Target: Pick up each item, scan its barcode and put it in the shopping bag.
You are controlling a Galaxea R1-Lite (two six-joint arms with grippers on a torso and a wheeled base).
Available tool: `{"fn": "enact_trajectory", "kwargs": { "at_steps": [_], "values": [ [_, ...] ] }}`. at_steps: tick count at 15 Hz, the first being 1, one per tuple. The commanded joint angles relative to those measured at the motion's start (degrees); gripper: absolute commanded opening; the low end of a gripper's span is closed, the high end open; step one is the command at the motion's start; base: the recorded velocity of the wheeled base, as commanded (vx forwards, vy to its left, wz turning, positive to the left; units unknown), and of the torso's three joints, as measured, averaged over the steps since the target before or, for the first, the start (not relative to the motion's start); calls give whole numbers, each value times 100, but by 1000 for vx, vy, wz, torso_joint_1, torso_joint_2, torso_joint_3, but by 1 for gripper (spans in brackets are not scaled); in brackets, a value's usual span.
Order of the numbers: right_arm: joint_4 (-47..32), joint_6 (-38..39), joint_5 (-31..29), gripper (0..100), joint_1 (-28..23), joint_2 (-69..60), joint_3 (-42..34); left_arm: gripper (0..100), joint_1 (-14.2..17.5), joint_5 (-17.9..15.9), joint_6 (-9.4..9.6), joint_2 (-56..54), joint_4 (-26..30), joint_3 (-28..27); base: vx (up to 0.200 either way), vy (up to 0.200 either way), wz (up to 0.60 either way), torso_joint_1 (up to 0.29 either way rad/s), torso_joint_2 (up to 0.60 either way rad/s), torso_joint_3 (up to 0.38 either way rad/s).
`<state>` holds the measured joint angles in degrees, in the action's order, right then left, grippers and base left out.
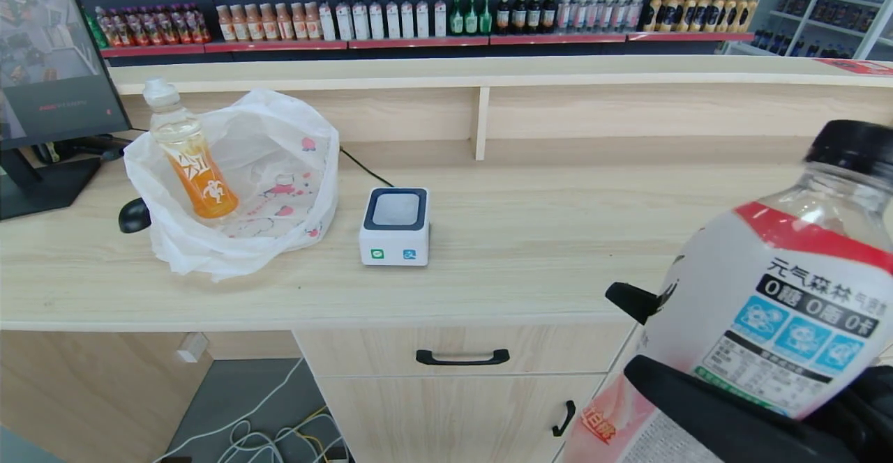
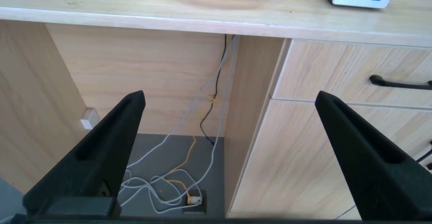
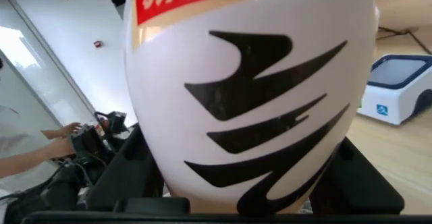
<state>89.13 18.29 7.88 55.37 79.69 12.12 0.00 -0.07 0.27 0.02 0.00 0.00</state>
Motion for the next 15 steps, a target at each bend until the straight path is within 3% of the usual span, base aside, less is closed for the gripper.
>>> {"fn": "enact_trajectory", "kwargs": {
  "at_steps": [1, 5, 7, 11, 15],
  "values": [
    [-18, -405, -137, 0, -140, -50, -157, 100, 0, 7, 0, -2, 0, 0, 0, 0, 0, 0, 0, 0],
    [-27, -1336, -454, 0, -756, -85, -720, 100, 0, 7, 8, -2, 0, 0, 0, 0, 0, 0, 0, 0],
    [-18, -1802, -462, 0, -1107, -94, -632, 100, -9, -1, 8, -2, 0, 0, 0, 0, 0, 0, 0, 0],
    [-27, -2250, -1245, 0, -1652, -138, -289, 100, -9, 7, 8, -2, 0, 0, 0, 0, 0, 0, 0, 0],
    [-27, -2505, -1482, 0, -2505, 117, 63, 100, -9, -1, 26, -2, 0, 0, 0, 0, 0, 0, 0, 0]
  ]
}}
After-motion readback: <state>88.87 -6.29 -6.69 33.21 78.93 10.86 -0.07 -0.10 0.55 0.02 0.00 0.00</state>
